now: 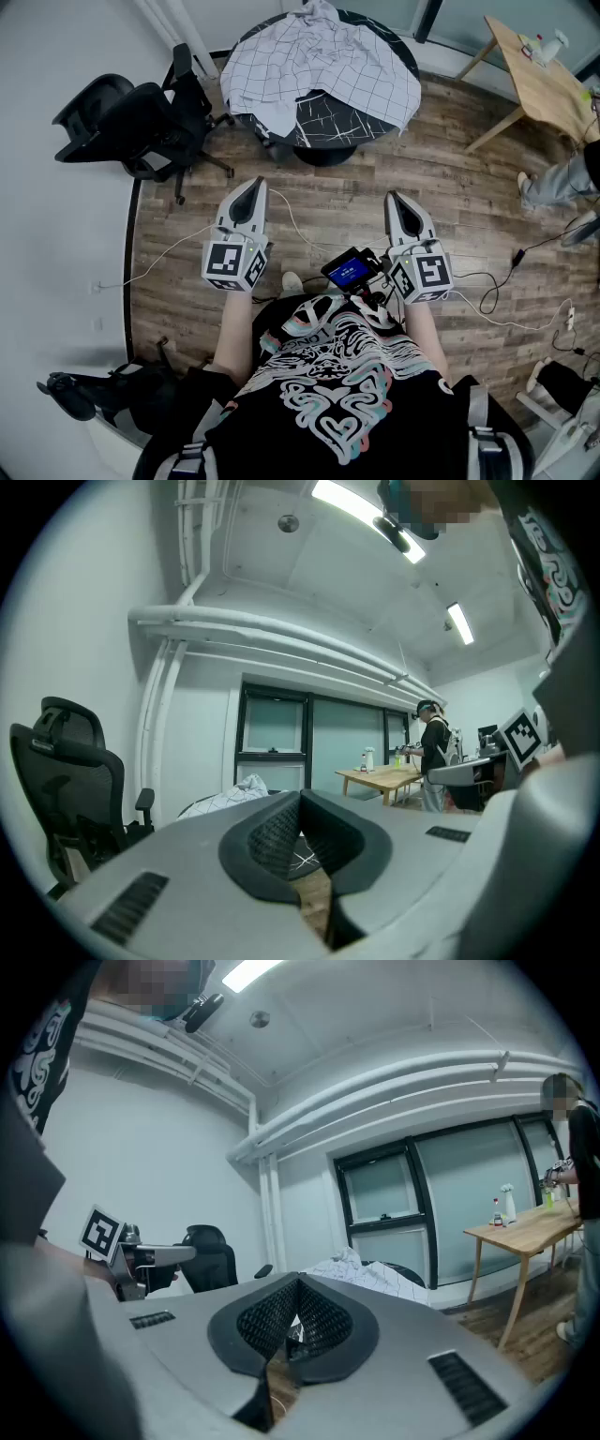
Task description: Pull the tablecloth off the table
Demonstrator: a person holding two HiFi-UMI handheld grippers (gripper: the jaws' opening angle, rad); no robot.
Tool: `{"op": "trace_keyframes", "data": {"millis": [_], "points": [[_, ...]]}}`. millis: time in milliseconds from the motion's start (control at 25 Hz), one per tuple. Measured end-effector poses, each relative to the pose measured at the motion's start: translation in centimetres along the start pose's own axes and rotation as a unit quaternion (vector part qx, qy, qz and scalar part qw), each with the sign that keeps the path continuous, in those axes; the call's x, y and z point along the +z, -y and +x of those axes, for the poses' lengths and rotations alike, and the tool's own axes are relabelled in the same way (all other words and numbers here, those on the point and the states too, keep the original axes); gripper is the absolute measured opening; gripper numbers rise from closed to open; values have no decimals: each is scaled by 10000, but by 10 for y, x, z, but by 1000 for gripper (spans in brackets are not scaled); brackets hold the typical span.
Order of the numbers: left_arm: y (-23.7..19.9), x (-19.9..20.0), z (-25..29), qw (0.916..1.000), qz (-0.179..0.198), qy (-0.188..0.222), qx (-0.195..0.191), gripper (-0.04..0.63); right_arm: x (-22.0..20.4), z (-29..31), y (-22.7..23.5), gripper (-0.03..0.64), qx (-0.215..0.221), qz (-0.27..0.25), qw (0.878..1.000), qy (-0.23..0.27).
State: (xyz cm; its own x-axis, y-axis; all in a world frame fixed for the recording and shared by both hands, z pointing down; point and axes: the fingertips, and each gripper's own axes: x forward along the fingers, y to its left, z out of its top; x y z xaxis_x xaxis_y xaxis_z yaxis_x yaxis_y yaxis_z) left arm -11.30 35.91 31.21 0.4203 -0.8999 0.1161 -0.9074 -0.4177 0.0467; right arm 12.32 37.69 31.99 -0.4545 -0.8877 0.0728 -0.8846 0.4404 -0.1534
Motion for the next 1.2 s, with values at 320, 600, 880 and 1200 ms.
{"op": "trace_keyframes", "data": {"millis": [320, 600, 880, 1200], "points": [[1, -2, 4, 10000, -18, 9, -3, 20, -4, -6, 9, -12, -79, 33, 10000, 23], [-1, 5, 4, 9979, -527, 369, -80, 18, 6, -12, 21, -9, -250, 2, 9993, 287], [15, -1, 15, 9982, -377, 145, -435, 20, 11, -1, 22, -9, -56, -153, 9995, 269], [12, 4, 13, 9968, -693, 369, -168, 18, 14, 3, 26, -9, 146, 215, 9989, 393]]}}
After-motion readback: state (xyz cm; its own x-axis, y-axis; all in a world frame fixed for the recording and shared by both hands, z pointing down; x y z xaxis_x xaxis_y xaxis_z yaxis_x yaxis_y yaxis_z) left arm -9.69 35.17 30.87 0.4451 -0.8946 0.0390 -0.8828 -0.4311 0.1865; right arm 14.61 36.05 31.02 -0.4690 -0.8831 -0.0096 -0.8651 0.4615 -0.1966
